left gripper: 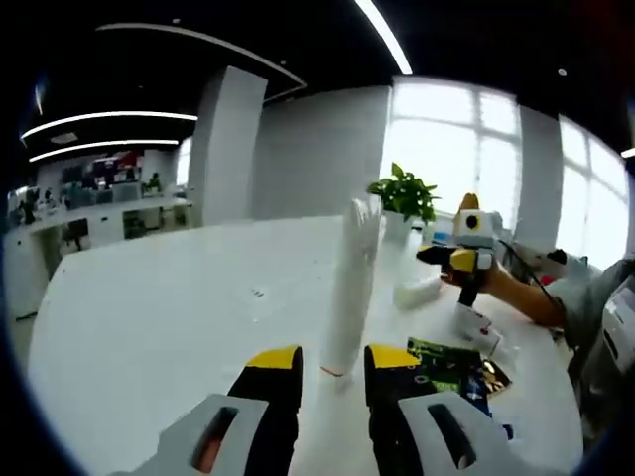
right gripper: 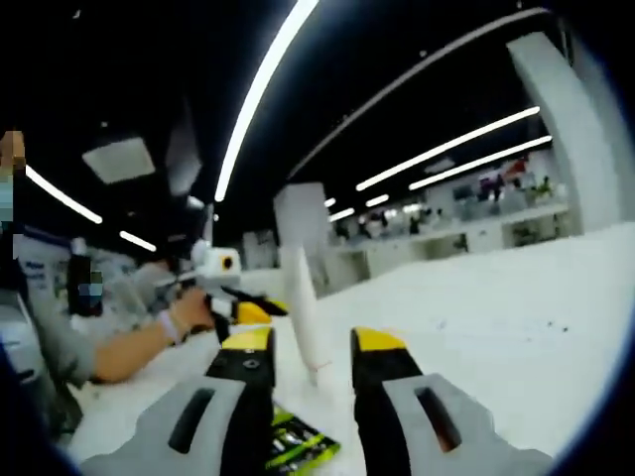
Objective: Arrange the skincare products in the storage area until every visible bottle or jar stands upright without overlapping.
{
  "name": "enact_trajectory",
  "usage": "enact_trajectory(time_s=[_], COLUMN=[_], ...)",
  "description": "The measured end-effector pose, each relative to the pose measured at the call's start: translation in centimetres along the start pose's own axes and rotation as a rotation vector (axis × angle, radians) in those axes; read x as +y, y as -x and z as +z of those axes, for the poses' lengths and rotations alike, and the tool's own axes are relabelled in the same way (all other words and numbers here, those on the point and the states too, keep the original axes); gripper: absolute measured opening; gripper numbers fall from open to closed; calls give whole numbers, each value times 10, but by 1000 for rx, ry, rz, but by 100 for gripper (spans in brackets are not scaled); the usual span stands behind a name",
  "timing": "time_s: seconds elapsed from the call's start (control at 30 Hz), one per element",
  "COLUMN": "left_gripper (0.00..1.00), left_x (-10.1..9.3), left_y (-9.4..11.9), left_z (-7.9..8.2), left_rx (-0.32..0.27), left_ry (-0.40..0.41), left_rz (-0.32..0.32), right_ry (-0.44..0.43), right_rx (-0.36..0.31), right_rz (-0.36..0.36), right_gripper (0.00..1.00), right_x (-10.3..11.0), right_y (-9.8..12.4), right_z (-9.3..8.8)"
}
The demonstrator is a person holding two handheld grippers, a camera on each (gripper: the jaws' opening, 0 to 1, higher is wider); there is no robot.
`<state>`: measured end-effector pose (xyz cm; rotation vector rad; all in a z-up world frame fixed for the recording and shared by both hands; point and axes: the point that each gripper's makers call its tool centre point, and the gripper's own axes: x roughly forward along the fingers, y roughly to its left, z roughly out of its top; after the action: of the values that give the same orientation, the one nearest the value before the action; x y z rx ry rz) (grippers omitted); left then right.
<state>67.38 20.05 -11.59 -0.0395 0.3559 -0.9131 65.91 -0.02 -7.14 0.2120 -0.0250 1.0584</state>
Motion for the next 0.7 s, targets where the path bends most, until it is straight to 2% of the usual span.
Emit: enact_trajectory(time_s=[0.1,0.17,0.23,0.3,0.33,0.4,0.5,0.53,0.57,0.63,0.7], left_gripper=[30,37,47,56,63,78,100,99,100,100,100], left_x=[-8,-10,-17,-26,-31,-39,-48,-52,-54,-55,-52], left_y=[8,14,19,23,26,29,29,28,26,24,23], left_z=[19,31,39,46,52,60,68,67,71,73,76], left_rx=[-68,-101,-120,-126,-132,-128,-122,-106,-123,-120,-114], left_ry=[-5,-16,-26,-60,-103,-170,-264,-299,-338,-346,-344], left_rz=[-4,0,-1,-12,-8,0,34,30,43,51,57], right_ry=[59,102,156,203,256,320,353,336,303,248,239], right_rx=[-89,-130,-144,-119,-94,-36,-13,-16,-14,43,50], right_rz=[-47,-82,-129,-145,-156,-188,-259,-281,-301,-327,-322], right_gripper=[47,59,71,89,99,100,100,100,100,100,100], right_x=[-9,-17,-28,-33,-39,-51,-78,-87,-95,-108,-112], right_y=[23,38,56,66,76,92,111,118,125,144,157], right_z=[23,36,46,46,46,39,40,42,43,37,34])
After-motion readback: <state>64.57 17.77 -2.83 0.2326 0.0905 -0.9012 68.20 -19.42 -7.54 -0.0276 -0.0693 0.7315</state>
